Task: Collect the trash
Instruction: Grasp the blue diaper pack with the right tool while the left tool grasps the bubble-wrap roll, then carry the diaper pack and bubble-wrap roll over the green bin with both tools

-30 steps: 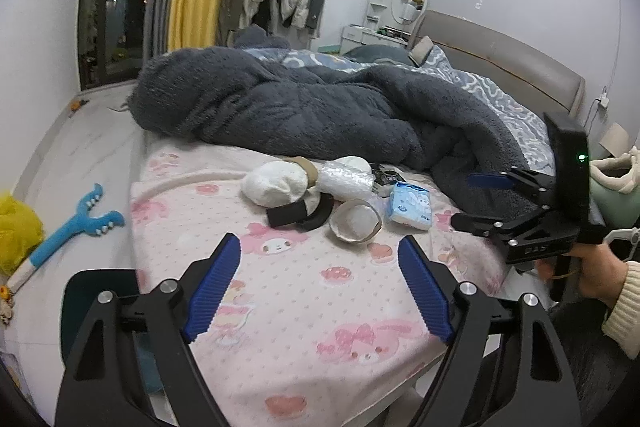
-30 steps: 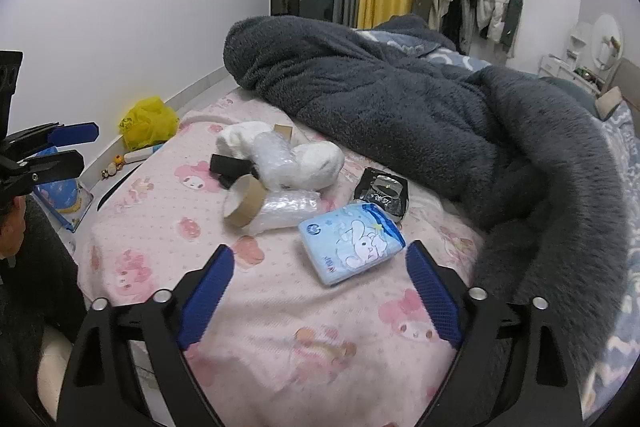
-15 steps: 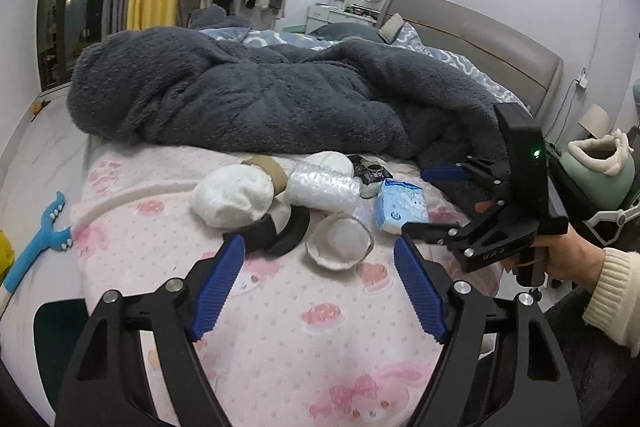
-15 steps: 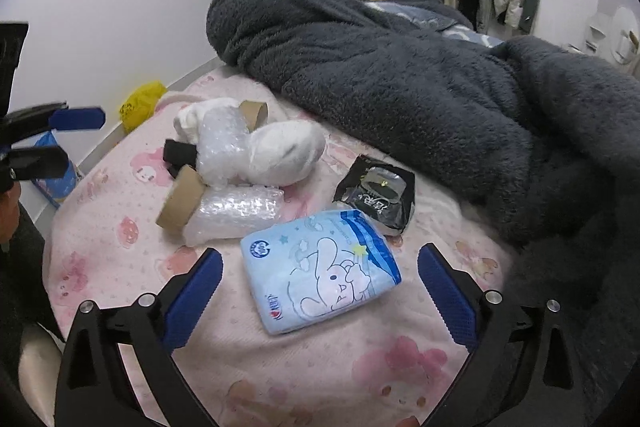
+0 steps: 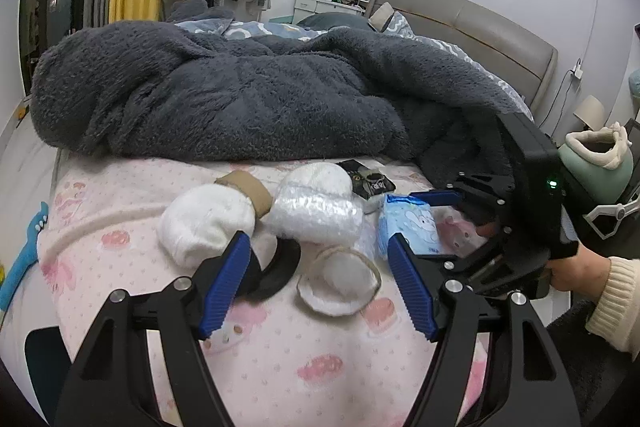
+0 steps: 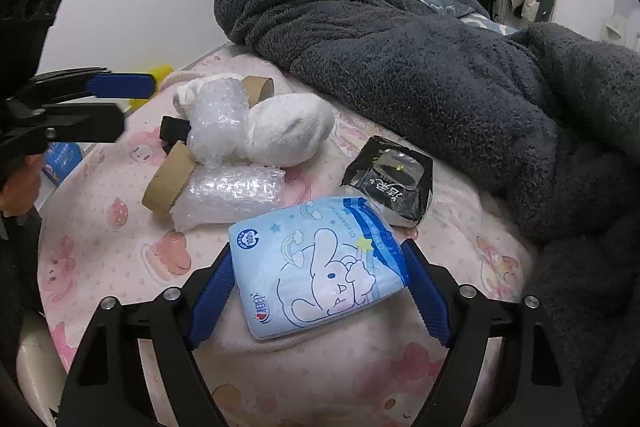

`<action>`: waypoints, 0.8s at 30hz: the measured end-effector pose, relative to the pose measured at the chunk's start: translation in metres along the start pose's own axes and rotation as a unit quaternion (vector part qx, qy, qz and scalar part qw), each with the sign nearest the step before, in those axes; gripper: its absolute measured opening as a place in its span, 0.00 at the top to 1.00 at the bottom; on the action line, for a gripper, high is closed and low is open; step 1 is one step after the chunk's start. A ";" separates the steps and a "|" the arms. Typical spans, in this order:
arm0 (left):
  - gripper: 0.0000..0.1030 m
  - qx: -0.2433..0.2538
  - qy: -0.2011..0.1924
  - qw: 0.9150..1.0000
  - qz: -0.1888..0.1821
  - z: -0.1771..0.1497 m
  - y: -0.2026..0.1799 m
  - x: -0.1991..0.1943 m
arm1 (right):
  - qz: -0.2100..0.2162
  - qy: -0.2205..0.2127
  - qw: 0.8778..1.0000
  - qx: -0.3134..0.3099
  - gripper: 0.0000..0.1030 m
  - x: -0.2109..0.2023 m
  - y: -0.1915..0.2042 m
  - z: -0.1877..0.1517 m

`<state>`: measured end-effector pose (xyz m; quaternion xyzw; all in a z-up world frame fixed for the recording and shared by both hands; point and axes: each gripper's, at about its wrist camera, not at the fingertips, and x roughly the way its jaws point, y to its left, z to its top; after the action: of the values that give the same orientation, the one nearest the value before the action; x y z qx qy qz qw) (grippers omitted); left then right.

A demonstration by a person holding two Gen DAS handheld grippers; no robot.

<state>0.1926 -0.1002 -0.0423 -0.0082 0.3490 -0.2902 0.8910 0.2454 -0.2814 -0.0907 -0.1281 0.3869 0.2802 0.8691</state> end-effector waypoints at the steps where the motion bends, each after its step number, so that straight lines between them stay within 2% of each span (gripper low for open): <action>1: 0.28 0.003 0.001 1.000 0.001 0.001 -0.001 0.003 | 0.000 -0.003 1.000 0.001 0.22 -0.002 0.000 0.000; 9: 0.25 0.016 0.003 1.000 0.019 0.009 -0.004 0.025 | 0.003 -0.038 0.999 0.033 0.22 -0.025 -0.010 0.002; 13: 0.25 0.017 0.009 1.000 0.023 0.013 -0.005 0.037 | 0.021 -0.058 0.996 0.070 0.22 -0.035 -0.015 0.003; 15: 0.26 0.019 0.015 0.999 0.023 0.013 -0.006 0.043 | 0.025 -0.065 0.994 0.084 0.22 -0.039 -0.016 0.004; 18: 0.37 0.016 0.021 0.999 0.027 0.012 -0.006 0.047 | 0.031 -0.073 0.990 0.118 0.22 -0.043 -0.020 0.008; 19: 0.37 0.013 0.020 0.999 0.027 0.012 -0.005 0.047 | 0.035 -0.079 0.988 0.127 0.22 -0.046 -0.020 0.010; 24: 0.39 -0.005 -0.014 1.000 0.025 0.017 -0.001 0.027 | 0.040 -0.096 0.983 0.154 0.22 -0.052 -0.017 0.022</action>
<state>0.2187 -0.1189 -0.0458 -0.0079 0.3383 -0.2658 0.9027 0.2401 -0.3056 -0.0376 0.0502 0.3448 0.2624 0.8998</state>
